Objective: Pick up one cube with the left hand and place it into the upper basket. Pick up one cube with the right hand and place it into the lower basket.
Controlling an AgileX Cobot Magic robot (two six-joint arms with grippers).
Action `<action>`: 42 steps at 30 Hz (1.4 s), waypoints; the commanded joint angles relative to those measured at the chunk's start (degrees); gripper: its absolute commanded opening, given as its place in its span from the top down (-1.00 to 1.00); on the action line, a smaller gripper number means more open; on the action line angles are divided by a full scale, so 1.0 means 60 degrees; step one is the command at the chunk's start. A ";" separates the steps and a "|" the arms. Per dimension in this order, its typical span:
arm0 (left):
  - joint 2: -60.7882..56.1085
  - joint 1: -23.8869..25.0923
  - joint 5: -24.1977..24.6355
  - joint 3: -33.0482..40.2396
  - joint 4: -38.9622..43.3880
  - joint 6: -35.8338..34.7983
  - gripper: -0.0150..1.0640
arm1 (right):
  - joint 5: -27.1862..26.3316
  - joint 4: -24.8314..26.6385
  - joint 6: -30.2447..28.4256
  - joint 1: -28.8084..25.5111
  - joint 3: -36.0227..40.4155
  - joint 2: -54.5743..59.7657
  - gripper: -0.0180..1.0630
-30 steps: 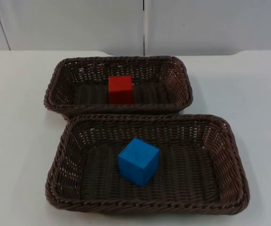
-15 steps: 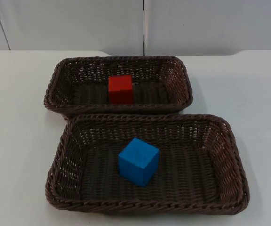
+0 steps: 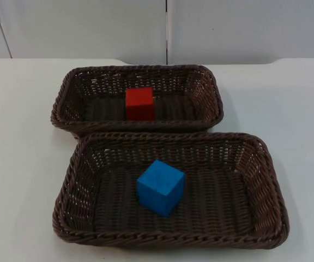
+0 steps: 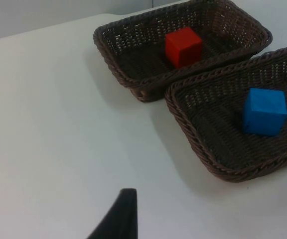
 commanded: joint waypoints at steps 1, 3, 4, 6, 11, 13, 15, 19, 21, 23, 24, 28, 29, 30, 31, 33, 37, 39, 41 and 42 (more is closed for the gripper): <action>-0.0039 0.0007 0.0005 0.0040 0.0006 -0.0061 -0.98 | -0.0002 0.0047 0.0000 -0.0017 0.0083 -0.0035 -0.98; -0.0039 0.0007 0.0005 0.0040 0.0006 -0.0061 -0.98 | -0.0002 0.0047 0.0000 -0.0017 0.0083 -0.0035 -0.98; -0.0039 0.0007 0.0005 0.0040 0.0006 -0.0061 -0.98 | -0.0002 0.0047 0.0000 -0.0017 0.0083 -0.0035 -0.98; -0.0039 0.0007 0.0005 0.0040 0.0006 -0.0061 -0.98 | -0.0002 0.0047 0.0000 -0.0017 0.0083 -0.0035 -0.98; -0.0039 0.0007 0.0005 0.0040 0.0006 -0.0061 -0.98 | -0.0002 0.0047 0.0096 -0.0017 0.0083 -0.0035 -0.98; -0.0039 0.0007 0.0005 0.0040 0.0006 -0.0061 -0.98 | -0.0002 0.0047 0.0096 -0.0017 0.0083 -0.0035 -0.98; -0.0039 0.0007 0.0005 0.0040 0.0006 -0.0061 -0.98 | -0.0002 0.0047 0.0096 -0.0017 0.0083 -0.0035 -0.98; -0.0039 0.0007 0.0005 0.0040 0.0006 -0.0061 -0.98 | -0.0002 0.0047 0.0096 -0.0017 0.0083 -0.0035 -0.98; -0.0039 0.0007 0.0005 0.0040 0.0006 -0.0061 -0.98 | -0.0002 0.0047 0.0096 -0.0017 0.0083 -0.0035 -0.98; -0.0039 0.0007 0.0005 0.0040 0.0006 -0.0061 -0.98 | -0.0002 0.0047 0.0096 -0.0017 0.0083 -0.0035 -0.98; -0.0039 0.0007 0.0005 0.0040 0.0006 -0.0061 -0.98 | -0.0002 0.0047 0.0096 -0.0017 0.0083 -0.0035 -0.98; -0.0039 0.0007 0.0005 0.0040 0.0006 -0.0061 -0.98 | -0.0002 0.0047 0.0096 -0.0017 0.0083 -0.0035 -0.98; -0.0039 0.0007 0.0005 0.0040 0.0006 -0.0061 -0.98 | -0.0002 0.0047 0.0096 -0.0017 0.0083 -0.0035 -0.98; -0.0039 0.0007 0.0005 0.0040 0.0006 -0.0061 -0.98 | -0.0002 0.0047 0.0096 -0.0017 0.0083 -0.0035 -0.98; -0.0039 0.0007 0.0005 0.0040 0.0006 -0.0061 -0.98 | -0.0002 0.0047 0.0096 -0.0017 0.0083 -0.0035 -0.98; -0.0039 0.0007 0.0005 0.0040 0.0006 -0.0061 -0.98 | -0.0002 0.0047 0.0096 -0.0017 0.0083 -0.0035 -0.98; -0.0039 0.0247 0.0005 0.0040 0.0006 -0.0061 -0.98 | -0.0002 0.0047 0.0096 -0.0017 0.0083 -0.0035 -0.98; -0.0039 0.0701 0.0005 0.0040 0.0006 -0.0061 -0.98 | -0.0002 0.0047 0.0096 -0.0017 0.0083 -0.0035 -0.98; -0.0039 0.1096 0.0005 0.0040 0.0006 -0.0061 -0.98 | -0.0002 0.0047 0.0120 -0.0017 0.0083 -0.0035 -0.98; -0.0039 0.1096 0.0005 0.0040 0.0006 -0.0061 -0.98 | -0.0002 0.0047 0.0120 -0.0017 0.0083 -0.0035 -0.98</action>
